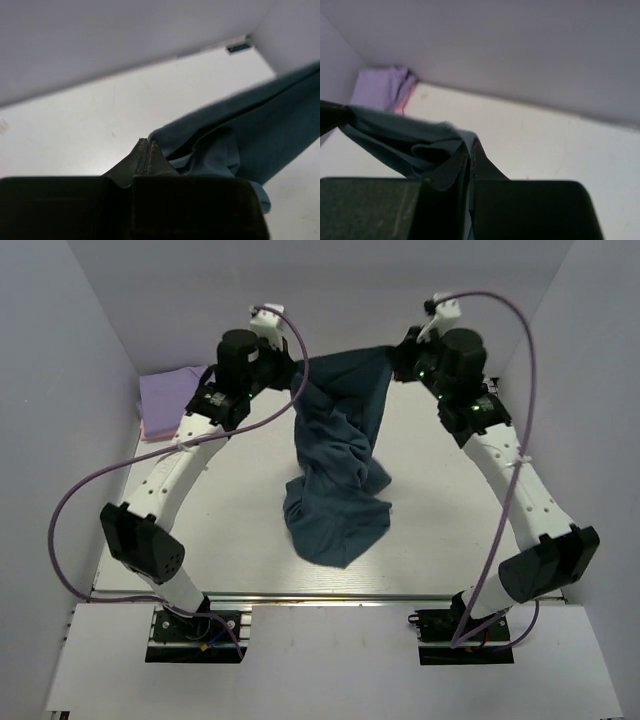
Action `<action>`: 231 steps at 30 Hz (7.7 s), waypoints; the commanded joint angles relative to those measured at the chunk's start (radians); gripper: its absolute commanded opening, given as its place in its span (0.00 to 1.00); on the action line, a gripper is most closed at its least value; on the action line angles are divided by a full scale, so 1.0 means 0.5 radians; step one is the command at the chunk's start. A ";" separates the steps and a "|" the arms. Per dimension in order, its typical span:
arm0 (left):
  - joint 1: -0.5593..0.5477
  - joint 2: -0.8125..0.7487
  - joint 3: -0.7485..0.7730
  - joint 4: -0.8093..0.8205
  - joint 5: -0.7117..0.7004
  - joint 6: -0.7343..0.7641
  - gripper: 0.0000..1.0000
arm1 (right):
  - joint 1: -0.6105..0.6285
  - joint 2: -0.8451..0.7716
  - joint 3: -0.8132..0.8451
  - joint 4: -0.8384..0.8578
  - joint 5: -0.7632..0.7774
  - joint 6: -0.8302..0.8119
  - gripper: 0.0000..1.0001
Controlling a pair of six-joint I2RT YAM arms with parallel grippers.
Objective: Fold and stack the t-shirts
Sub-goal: Flatten out the tshirt
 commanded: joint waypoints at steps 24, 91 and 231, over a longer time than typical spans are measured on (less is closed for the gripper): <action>-0.004 -0.603 1.132 0.135 0.551 0.234 0.00 | 0.000 -0.486 1.155 0.543 0.024 -0.524 0.00; -0.371 -0.119 -0.941 -0.278 0.217 -0.204 1.00 | -0.068 -0.252 -1.013 -0.459 0.818 0.571 0.90; -1.060 -0.626 -1.538 -0.251 -0.130 -0.373 0.27 | -0.264 -1.084 -2.225 -0.515 0.110 0.627 0.88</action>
